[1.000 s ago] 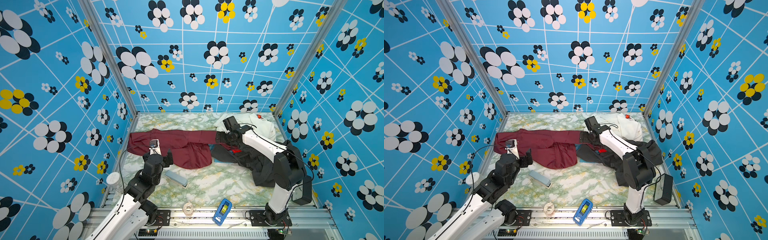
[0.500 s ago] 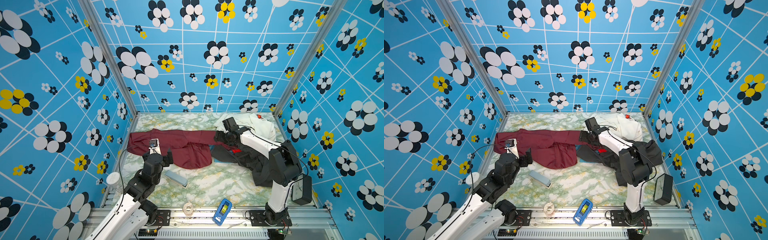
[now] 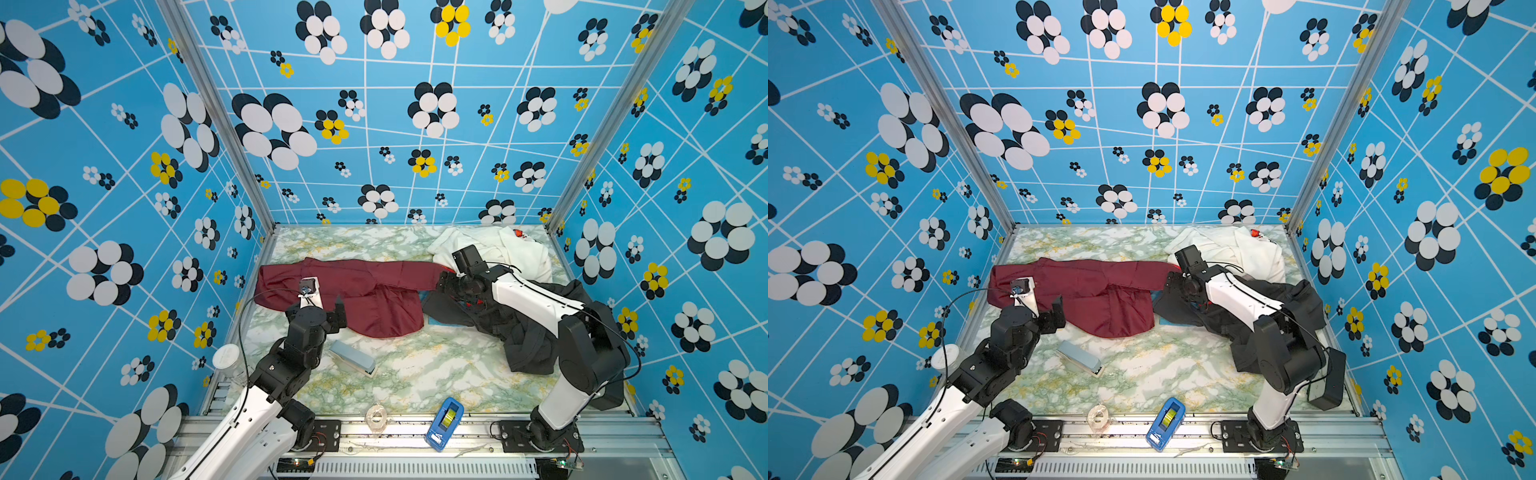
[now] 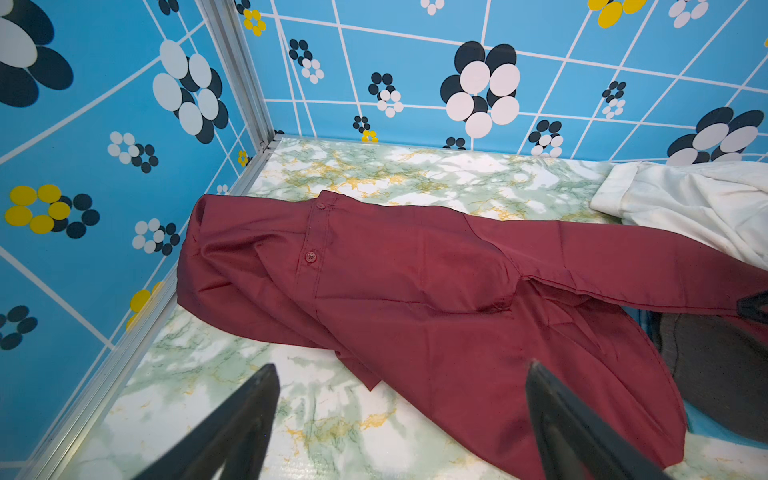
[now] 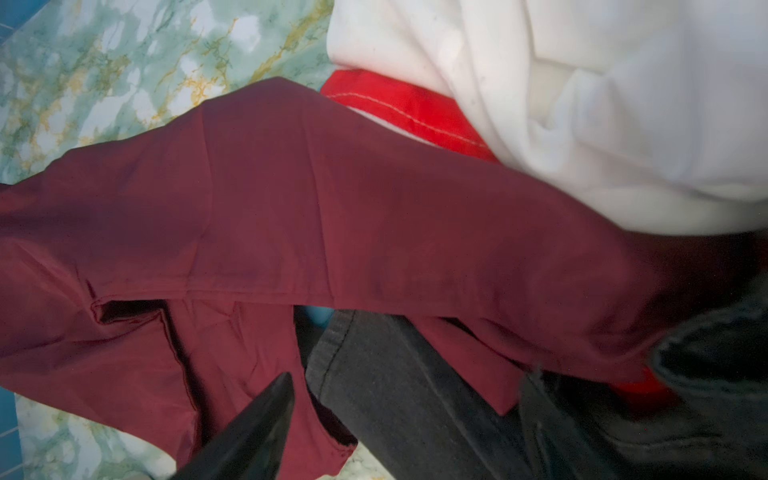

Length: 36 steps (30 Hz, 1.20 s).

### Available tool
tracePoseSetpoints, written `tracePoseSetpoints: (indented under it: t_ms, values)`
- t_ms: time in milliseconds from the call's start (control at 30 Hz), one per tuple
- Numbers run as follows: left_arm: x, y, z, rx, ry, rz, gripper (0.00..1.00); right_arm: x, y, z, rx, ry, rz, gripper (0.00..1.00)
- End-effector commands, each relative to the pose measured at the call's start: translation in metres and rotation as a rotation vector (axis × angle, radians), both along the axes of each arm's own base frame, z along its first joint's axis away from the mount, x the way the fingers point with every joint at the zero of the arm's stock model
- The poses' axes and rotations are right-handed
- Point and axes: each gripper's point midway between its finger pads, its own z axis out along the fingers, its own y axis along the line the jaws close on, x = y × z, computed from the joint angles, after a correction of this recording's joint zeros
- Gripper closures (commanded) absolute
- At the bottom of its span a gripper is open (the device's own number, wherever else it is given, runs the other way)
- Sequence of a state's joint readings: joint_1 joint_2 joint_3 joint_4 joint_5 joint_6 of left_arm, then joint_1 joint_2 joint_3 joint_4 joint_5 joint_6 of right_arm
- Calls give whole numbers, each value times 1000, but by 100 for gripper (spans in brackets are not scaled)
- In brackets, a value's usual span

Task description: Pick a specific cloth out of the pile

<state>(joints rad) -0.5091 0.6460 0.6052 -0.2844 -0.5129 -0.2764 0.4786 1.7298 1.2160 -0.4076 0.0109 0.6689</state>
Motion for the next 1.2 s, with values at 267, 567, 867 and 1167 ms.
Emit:
tracePoseSetpoints:
  t_ms: [267,567,867,1167]
  values:
    - [0,1,13,-9,-35,6,7,27,-5,-17,-4,-30,-64,14]
    - [2,1,13,-2,-34,12,7,49,-15,-2,-23,-97,-103,21]
    - [3,2,11,7,-26,16,6,62,-13,-5,-8,-102,-130,29]
    - [2,3,11,13,-29,18,6,80,-1,6,39,-134,-123,36]
